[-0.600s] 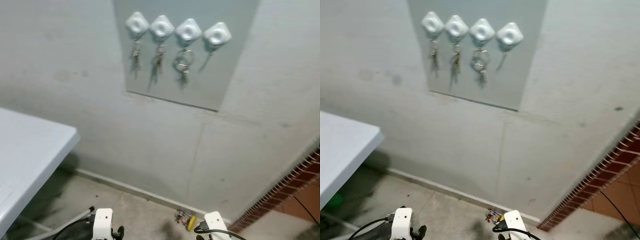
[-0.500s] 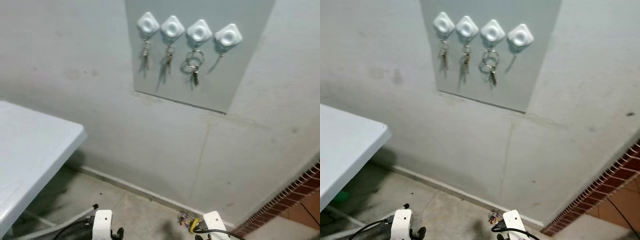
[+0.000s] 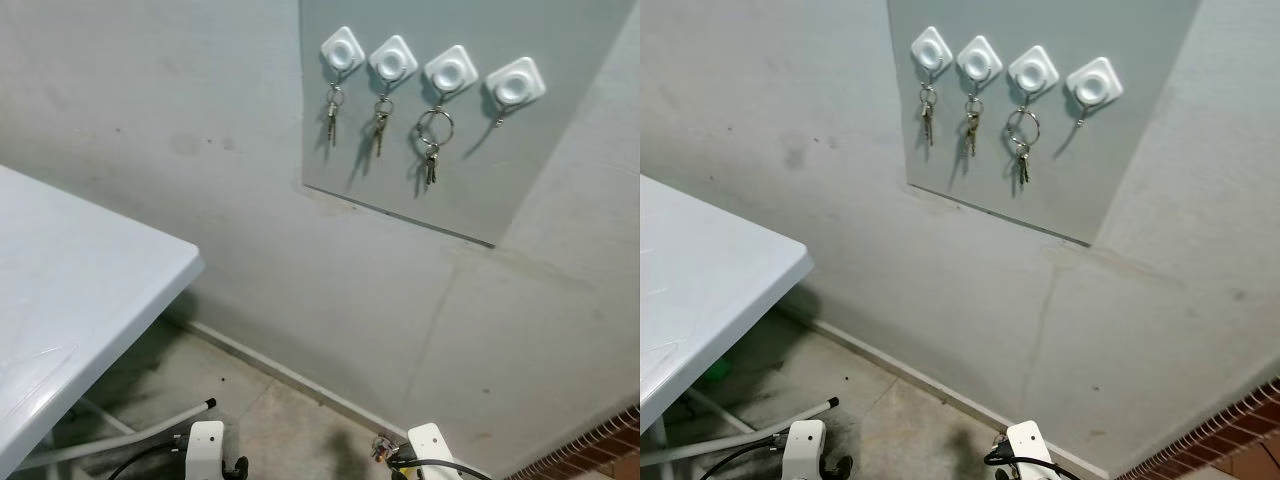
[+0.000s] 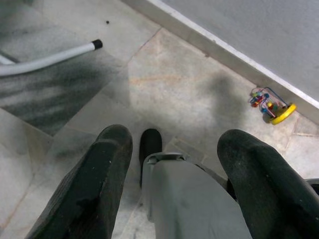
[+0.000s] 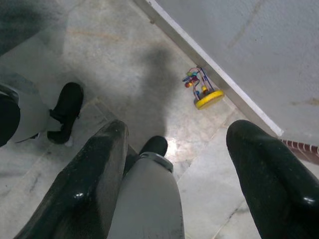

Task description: Hang keys on a hook

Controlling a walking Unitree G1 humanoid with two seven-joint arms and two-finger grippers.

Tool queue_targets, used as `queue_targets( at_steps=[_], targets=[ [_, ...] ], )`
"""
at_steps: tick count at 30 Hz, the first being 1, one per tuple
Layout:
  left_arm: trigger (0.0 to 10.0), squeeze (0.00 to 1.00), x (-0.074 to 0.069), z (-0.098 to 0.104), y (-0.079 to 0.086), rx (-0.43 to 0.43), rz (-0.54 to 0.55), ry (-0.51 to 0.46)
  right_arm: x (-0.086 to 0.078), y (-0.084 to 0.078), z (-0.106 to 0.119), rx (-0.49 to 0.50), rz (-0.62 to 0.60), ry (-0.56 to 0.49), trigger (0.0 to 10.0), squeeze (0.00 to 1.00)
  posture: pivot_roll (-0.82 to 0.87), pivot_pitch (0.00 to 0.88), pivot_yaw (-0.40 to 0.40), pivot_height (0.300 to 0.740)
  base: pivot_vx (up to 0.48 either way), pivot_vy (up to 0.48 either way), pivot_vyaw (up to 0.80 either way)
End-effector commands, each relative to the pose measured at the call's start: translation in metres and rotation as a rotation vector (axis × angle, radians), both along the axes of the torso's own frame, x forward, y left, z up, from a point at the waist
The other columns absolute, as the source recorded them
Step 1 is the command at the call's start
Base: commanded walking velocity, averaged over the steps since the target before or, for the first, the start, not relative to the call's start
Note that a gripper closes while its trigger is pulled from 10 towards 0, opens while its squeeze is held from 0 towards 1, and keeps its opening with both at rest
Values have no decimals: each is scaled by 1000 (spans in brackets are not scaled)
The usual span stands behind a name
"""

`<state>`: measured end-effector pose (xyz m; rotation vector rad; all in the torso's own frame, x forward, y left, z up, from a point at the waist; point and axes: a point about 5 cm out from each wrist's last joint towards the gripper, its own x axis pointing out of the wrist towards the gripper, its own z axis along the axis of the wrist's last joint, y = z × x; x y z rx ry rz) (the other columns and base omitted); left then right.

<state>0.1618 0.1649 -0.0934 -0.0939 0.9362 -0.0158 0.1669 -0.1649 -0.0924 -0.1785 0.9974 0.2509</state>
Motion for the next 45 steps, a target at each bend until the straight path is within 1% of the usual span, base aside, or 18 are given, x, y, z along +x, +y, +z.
queue_targets(
  at_steps=[1, 29, 45],
  targets=[
    [10000, 0, 0, 0, 3, 10, 1, 5, 2, 1, 1, 10, -8, -1, 10000, 0, -99, 0, -4, 740, 0, 0, 800],
    [10000, 0, 3, 1, 4, 19, -18, 1, 4, 3, 1, 28, -22, 0, 10000, 0, -96, 0, 4, 740, 0, 0, 800],
    [10000, 0, 4, 2, 4, 16, -7, -1, 5, 4, 2, 42, -33, 0, 10000, 0, -94, 0, 5, 740, 0, 0, 800]
  ],
)
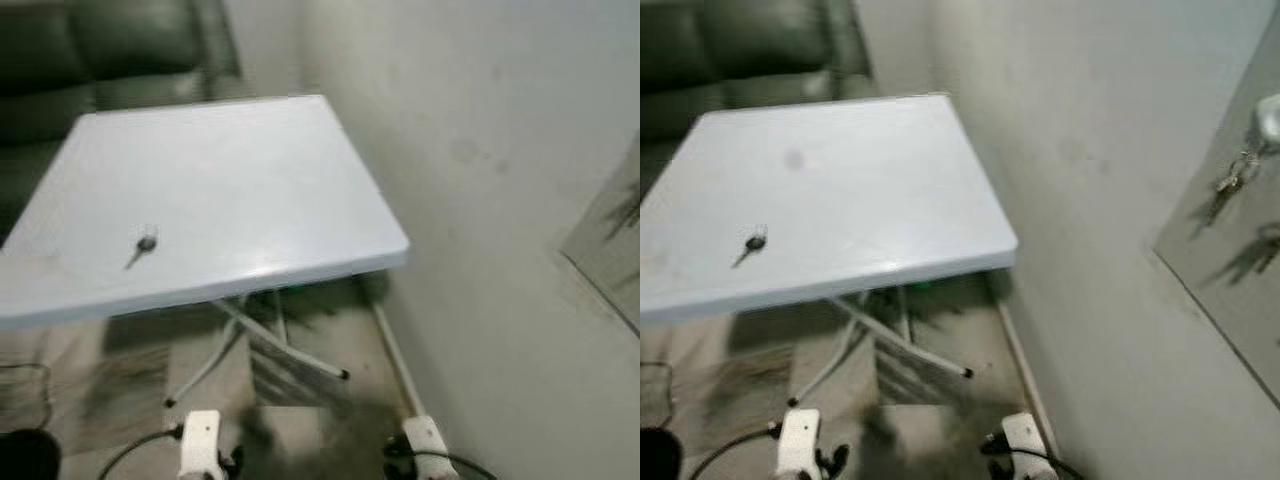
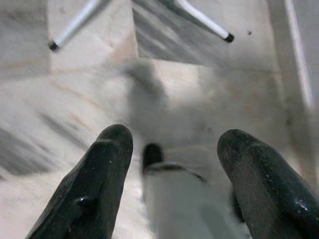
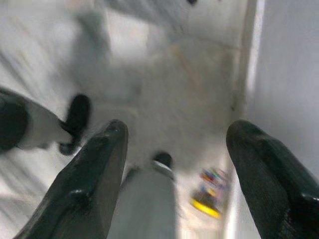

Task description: Hang keys on a hook

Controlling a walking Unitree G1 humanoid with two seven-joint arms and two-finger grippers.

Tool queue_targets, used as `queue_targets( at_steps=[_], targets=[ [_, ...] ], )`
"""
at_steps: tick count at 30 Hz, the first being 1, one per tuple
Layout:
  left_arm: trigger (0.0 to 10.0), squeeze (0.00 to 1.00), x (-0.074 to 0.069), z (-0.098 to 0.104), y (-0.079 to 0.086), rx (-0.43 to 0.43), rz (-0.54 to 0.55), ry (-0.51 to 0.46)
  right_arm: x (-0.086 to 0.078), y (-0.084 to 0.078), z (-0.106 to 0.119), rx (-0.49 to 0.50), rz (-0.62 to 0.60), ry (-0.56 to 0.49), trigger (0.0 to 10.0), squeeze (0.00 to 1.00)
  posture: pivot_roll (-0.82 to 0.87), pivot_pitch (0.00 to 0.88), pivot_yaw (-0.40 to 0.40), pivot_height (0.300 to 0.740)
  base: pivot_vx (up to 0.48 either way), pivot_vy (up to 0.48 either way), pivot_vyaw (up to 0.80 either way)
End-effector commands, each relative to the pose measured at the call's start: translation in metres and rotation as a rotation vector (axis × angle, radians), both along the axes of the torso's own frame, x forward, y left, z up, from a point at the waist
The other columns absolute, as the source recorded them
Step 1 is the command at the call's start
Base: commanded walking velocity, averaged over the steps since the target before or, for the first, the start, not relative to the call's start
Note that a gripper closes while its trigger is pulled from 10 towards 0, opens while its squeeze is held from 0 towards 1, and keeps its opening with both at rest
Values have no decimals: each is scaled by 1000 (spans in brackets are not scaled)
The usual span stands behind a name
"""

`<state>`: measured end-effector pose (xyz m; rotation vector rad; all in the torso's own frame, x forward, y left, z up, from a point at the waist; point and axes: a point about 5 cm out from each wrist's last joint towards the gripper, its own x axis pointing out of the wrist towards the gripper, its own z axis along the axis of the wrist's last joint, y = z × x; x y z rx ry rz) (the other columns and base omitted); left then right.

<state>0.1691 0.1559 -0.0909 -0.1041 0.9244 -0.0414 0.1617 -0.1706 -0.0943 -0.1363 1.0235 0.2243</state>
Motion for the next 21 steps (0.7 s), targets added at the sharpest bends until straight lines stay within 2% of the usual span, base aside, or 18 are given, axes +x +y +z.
queue_targets(
  at_steps=[1, 8, 21],
  targets=[
    [10000, 0, -3, -1, 13, 35, 10, 12, 10, 10, 4, 22, 9, -27, 10000, 0, -94, 0, 5, 740, 0, 0, 800],
    [10000, 0, -2, 0, 13, 33, 13, 11, 10, 10, 4, 28, 2, -30, 10000, 0, -92, 0, 3, 740, 0, 0, 768],
    [10000, 0, -2, 0, 13, 28, 17, 11, 11, 10, 4, 42, -6, -32, 10000, 0, -84, 0, -2, 740, 0, 0, 0]
  ],
)
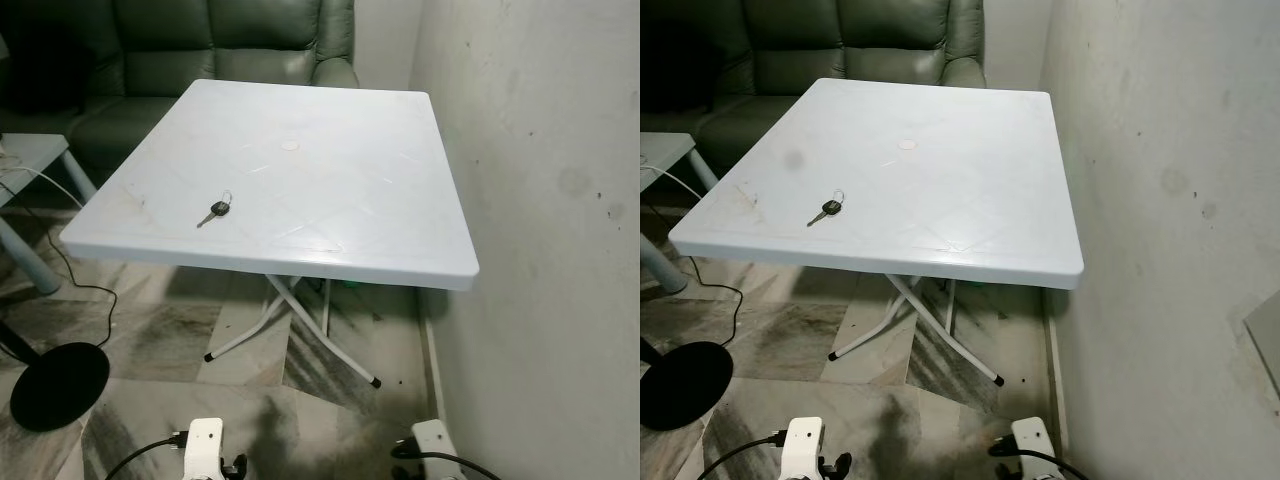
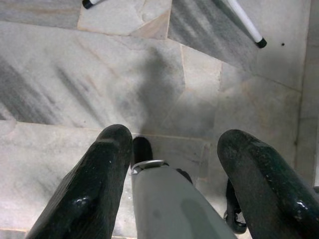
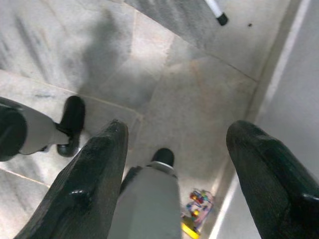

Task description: Hang keys on a hook

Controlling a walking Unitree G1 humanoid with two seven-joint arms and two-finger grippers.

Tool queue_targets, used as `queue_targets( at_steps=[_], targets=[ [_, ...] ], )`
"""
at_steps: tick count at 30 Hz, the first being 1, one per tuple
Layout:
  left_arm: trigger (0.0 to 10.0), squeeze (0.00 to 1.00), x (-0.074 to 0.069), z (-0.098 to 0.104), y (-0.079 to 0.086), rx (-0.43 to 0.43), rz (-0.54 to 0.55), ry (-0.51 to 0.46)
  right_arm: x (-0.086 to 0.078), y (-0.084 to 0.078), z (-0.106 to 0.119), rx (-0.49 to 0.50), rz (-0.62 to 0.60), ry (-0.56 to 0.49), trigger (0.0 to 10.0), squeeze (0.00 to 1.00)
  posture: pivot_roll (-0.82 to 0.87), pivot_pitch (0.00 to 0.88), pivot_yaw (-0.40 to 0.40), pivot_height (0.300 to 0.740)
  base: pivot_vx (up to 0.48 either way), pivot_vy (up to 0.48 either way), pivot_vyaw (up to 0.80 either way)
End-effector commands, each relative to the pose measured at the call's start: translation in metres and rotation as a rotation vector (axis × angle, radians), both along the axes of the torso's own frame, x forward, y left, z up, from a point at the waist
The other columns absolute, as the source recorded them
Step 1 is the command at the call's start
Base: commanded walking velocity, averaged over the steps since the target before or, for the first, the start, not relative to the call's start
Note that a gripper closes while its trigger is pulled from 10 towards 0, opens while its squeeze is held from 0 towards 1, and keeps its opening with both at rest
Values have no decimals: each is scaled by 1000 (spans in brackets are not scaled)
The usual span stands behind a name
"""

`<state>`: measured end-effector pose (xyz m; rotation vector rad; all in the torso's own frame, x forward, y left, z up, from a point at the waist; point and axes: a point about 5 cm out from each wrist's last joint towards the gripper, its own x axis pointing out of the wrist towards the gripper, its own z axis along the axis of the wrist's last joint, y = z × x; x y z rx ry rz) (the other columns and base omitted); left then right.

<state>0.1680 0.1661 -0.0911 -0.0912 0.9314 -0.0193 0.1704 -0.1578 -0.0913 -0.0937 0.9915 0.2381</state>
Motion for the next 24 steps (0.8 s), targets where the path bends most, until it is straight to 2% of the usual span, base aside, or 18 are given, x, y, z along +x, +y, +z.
queue_targets(
  at_steps=[1, 24],
  targets=[
    [10000, 0, -1, 0, 3, 7, 4, 4, 2, -3, 1, -5, 2, -4, 10000, 0, -83, 0, -3, 740, 0, 0, 0],
    [10000, 0, -2, -1, 3, 4, 4, 8, 0, -3, 0, -1, -4, 3, 10000, 0, -82, 0, -3, 740, 0, 273, 0]
  ],
)
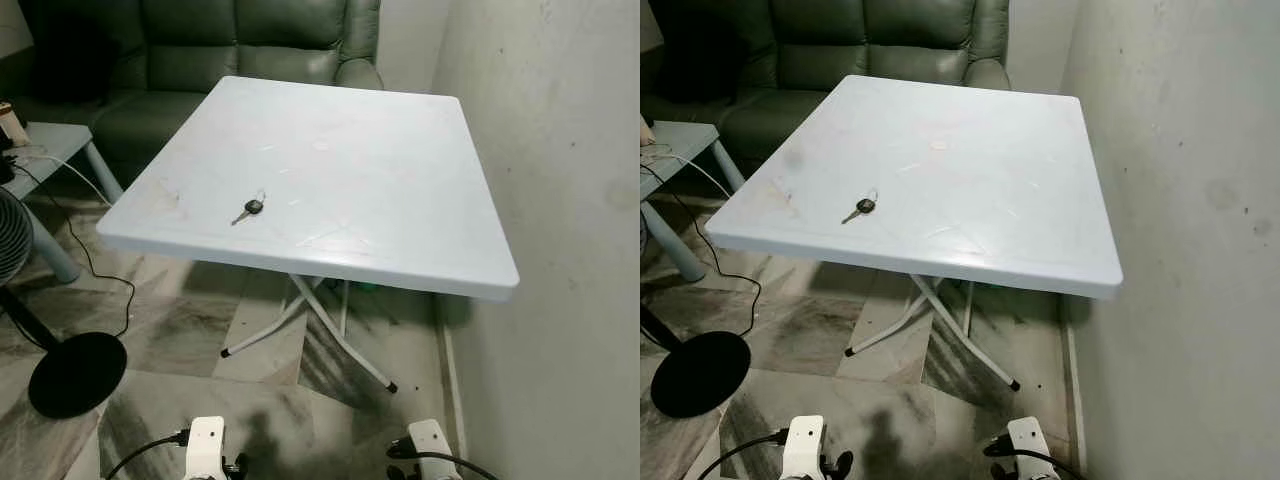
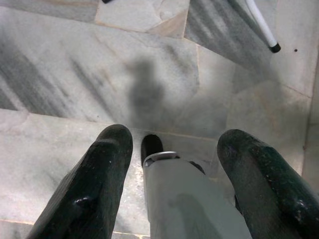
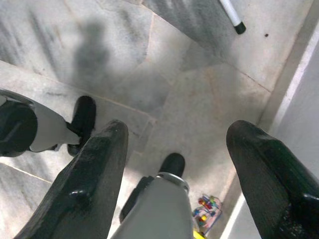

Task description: Hang keys on a hook

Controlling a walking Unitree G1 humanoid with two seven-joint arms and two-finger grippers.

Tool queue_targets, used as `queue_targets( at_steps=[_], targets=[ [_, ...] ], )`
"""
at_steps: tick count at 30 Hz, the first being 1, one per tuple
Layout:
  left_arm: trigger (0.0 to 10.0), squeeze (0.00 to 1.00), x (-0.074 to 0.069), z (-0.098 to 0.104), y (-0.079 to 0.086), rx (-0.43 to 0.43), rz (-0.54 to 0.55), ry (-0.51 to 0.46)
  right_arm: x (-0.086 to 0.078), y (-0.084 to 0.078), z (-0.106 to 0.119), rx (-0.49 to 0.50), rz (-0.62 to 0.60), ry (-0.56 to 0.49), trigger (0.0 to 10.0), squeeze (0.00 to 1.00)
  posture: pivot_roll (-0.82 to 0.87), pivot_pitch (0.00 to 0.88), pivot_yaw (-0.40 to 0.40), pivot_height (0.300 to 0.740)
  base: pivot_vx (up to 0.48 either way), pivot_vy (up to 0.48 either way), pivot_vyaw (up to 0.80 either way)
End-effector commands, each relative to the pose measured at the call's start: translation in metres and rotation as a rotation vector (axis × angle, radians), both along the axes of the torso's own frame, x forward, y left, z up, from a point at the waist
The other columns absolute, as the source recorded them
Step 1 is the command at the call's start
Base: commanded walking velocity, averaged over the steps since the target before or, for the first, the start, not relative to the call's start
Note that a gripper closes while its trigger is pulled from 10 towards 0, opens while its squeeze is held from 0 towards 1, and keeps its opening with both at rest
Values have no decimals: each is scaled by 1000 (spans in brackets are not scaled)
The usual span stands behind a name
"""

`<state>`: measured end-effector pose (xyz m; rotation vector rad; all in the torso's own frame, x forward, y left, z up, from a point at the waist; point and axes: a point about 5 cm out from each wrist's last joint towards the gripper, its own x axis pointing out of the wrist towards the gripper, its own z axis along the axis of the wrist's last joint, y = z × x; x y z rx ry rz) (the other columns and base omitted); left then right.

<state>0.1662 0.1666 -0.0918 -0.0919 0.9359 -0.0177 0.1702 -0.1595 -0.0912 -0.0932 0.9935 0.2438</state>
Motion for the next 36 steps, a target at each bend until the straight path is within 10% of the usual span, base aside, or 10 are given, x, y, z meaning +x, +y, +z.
queue_targets(
  at_steps=[1, 36],
  targets=[
    [10000, 0, -1, 0, 3, 4, 3, 3, 0, -1, 0, -3, -9, 0, 10000, 0, -81, 0, -5, 740, 0, 349, 0],
    [10000, 0, -4, -1, 2, -1, 16, 9, -3, -2, -1, -1, -9, 9, 10000, 0, -73, 0, -10, 740, 0, 354, 0]
  ],
)
